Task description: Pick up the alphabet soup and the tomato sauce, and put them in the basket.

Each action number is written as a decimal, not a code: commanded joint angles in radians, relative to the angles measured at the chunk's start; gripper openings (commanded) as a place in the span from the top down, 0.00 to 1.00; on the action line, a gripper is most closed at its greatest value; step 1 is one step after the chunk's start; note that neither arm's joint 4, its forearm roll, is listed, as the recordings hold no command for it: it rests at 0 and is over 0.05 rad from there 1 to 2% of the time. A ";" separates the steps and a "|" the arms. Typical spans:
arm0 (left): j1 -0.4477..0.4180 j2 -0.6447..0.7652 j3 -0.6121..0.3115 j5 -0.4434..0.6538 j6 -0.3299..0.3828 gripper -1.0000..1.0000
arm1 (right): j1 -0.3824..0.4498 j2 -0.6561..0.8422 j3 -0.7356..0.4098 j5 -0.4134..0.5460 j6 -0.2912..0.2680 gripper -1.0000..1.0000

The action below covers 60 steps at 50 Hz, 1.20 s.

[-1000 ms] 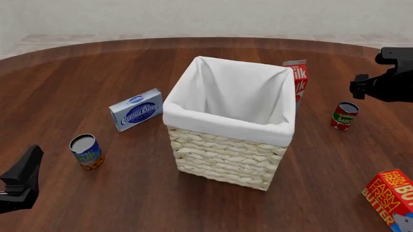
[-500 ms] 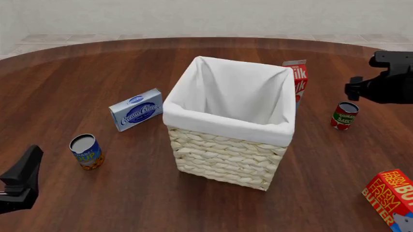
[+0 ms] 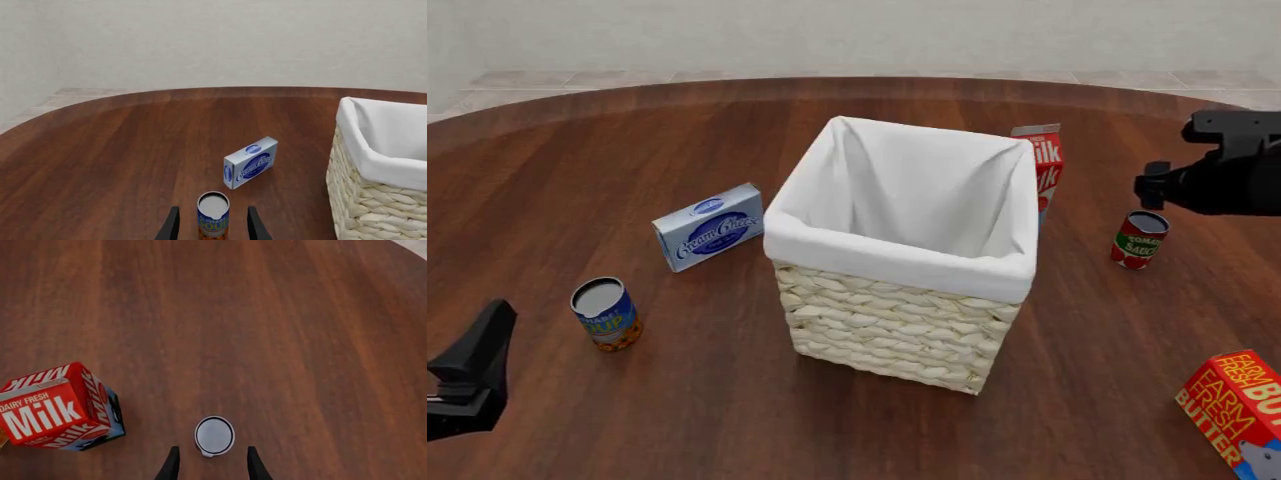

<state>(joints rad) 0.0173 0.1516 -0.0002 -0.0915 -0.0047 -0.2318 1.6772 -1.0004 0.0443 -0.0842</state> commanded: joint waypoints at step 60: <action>0.000 0.003 0.000 -0.003 0.000 0.00 | -0.017 0.114 0.030 -0.099 -0.023 0.00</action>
<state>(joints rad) 0.0176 0.1548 -0.0002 -0.0945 -0.0049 -0.2515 1.7814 -0.9807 -0.0380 -0.1063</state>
